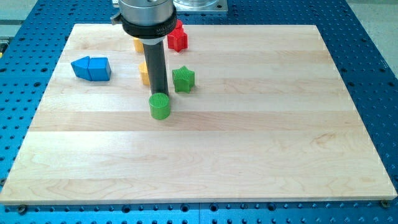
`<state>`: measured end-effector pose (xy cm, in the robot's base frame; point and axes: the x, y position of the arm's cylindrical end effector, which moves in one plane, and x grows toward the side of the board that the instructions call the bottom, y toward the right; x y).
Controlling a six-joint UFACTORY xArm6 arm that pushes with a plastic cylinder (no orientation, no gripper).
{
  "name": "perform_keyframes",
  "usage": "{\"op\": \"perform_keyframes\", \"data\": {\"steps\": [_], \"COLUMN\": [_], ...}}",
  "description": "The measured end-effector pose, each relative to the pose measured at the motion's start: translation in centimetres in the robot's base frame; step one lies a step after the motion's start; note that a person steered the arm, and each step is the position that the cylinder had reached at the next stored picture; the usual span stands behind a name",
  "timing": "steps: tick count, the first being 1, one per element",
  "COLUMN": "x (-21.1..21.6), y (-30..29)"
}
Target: Push the green star into the red star
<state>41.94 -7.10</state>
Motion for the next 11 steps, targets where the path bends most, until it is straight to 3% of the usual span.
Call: {"op": "perform_keyframes", "data": {"steps": [1, 4, 5, 6, 9, 11], "x": [0.1, -3.8, -3.8, -6.6, -9.0, -9.1], "y": [3.8, 5.5, 5.7, 3.5, 4.9, 5.2]}}
